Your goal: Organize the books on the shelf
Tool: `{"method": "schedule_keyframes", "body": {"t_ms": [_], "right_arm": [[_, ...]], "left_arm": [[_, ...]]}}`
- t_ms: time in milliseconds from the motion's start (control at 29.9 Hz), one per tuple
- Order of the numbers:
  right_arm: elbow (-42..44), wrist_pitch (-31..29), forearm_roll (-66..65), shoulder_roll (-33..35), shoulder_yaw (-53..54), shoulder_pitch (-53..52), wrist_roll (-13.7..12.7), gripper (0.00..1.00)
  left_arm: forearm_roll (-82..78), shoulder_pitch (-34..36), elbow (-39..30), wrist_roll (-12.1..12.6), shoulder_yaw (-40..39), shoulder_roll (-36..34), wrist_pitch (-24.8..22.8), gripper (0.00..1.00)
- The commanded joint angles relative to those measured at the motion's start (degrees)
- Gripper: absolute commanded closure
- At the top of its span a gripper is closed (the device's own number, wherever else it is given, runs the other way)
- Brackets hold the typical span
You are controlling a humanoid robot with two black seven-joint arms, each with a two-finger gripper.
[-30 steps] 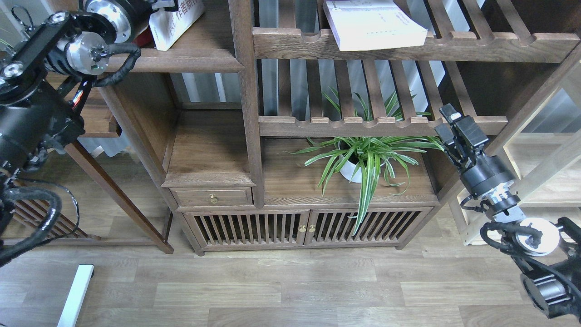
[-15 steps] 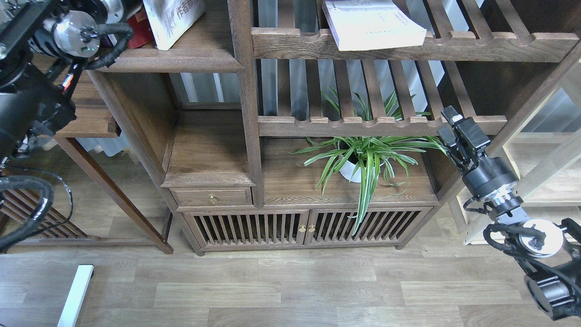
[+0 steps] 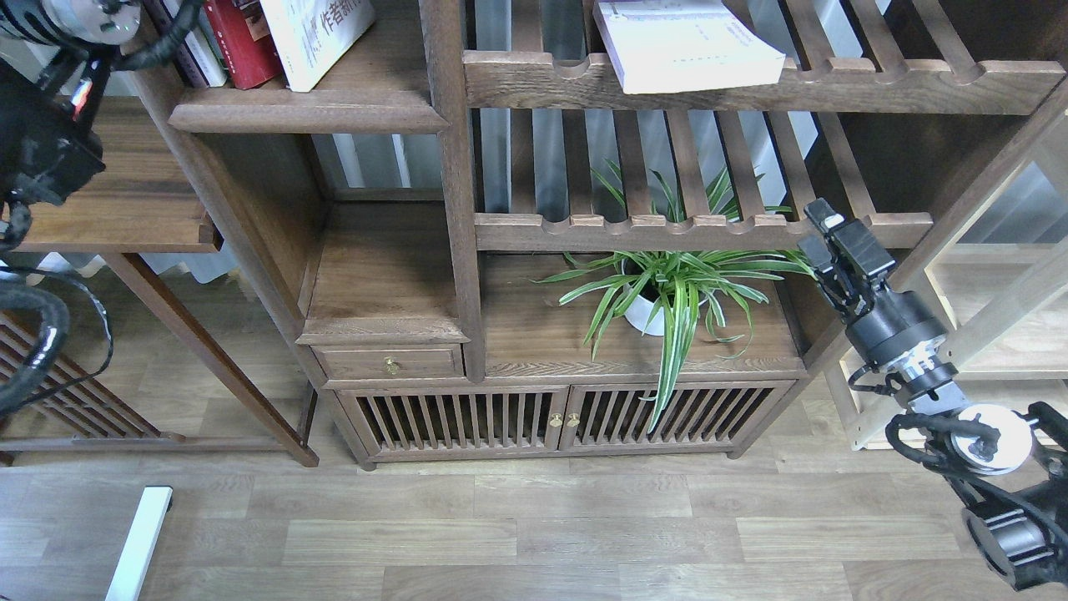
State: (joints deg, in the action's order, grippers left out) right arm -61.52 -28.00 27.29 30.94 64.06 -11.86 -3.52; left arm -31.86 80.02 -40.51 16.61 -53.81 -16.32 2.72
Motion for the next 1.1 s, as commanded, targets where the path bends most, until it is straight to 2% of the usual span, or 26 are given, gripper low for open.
{"method": "schedule_keyframes", "body": {"t_ms": [0, 234, 334, 468, 568, 702, 936, 1070], "right_arm": [[0.0, 0.0, 0.0, 0.0, -0.2, 0.0, 0.0, 0.17], [0.0, 0.0, -0.4, 0.0, -0.4, 0.0, -0.1, 0.17], [0.0, 0.0, -0.6, 0.1, -0.4, 0.1, -0.1, 0.17], [0.0, 0.0, -0.6, 0.3, -0.3, 0.1, -0.1, 0.17], [0.1, 0.0, -0.7, 0.7, -0.3, 0.1, -0.1, 0.17], [0.2, 0.0, -0.5, 1.9, -0.1, 0.3, 0.0, 0.17], [0.2, 0.0, -0.3, 2.5, 0.9, 0.3, 0.3, 0.17], [0.3, 0.0, -0.2, 2.8, 1.9, 0.3, 0.4, 0.17]], "left_arm": [[0.0, 2.2, 0.2, 0.4, -0.2, -0.2, 0.0, 0.62], [1.6, 6.5, 0.0, 0.8, -0.3, -0.3, -0.1, 0.60], [1.6, 6.9, -0.6, 1.1, -0.4, -0.6, -0.2, 0.55], [1.8, 6.9, -2.6, 1.8, -0.5, -1.9, -0.2, 0.54], [5.6, 5.9, -5.8, 3.0, -1.7, -2.7, 0.1, 0.54], [17.2, 4.1, -10.2, 6.1, -2.0, -3.0, 2.6, 0.53], [23.6, 3.3, -14.3, 11.2, -2.6, -4.4, 2.8, 0.43], [23.7, 2.3, -17.1, 11.4, -3.4, -5.1, 2.7, 0.41]]}}
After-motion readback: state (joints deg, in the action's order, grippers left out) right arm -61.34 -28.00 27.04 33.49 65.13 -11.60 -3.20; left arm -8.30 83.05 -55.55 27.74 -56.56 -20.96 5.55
